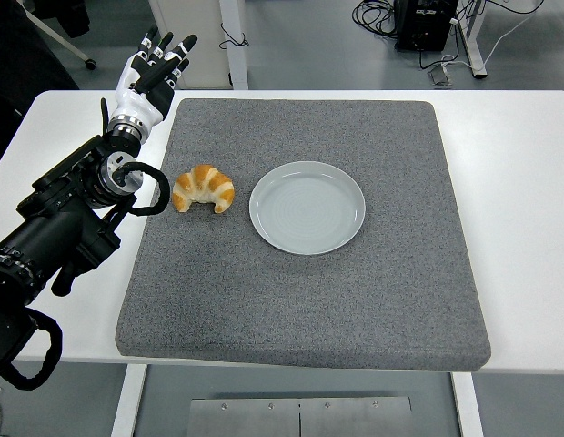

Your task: Place the bread on the plate

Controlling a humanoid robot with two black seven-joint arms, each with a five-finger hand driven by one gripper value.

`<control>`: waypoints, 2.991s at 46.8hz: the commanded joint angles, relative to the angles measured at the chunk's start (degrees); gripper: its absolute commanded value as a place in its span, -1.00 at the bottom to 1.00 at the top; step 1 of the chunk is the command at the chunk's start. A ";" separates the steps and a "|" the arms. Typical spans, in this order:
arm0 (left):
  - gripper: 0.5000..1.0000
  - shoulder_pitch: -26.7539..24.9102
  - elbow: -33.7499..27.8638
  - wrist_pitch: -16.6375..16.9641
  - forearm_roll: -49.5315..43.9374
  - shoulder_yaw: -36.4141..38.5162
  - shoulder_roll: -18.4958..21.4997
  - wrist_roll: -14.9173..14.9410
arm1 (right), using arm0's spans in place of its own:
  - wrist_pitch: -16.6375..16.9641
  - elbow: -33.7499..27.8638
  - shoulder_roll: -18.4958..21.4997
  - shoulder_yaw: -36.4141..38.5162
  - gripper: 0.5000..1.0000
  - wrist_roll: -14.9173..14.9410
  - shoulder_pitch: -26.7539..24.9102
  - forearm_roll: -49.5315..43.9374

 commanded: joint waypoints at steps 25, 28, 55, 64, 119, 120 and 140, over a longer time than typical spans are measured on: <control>0.91 0.00 0.00 -0.05 -0.02 0.02 0.02 0.01 | -0.03 -0.06 0.00 0.00 1.00 0.00 0.00 0.00; 0.91 0.00 0.00 0.04 -0.02 0.02 0.02 0.01 | -0.03 -0.06 0.00 0.00 1.00 0.00 0.00 0.00; 0.91 -2.98 -0.43 -2.25 3.58 9.59 3.53 -0.08 | -0.03 0.03 0.00 0.00 1.00 0.00 0.00 0.00; 0.91 -4.65 -0.52 3.63 9.12 13.64 3.36 -0.08 | -0.03 0.03 0.00 0.00 1.00 0.00 0.00 0.00; 0.94 -14.24 -40.86 12.25 32.32 42.03 32.01 -0.87 | 0.06 -0.06 0.00 0.00 1.00 0.00 0.00 0.00; 0.94 -14.32 -41.21 12.25 33.29 42.73 32.44 -0.87 | -0.03 0.03 0.00 0.00 1.00 0.00 0.00 0.00; 0.93 -15.82 -42.97 12.25 44.72 54.07 33.06 -0.26 | -0.03 0.03 0.00 0.00 1.00 0.00 0.00 0.00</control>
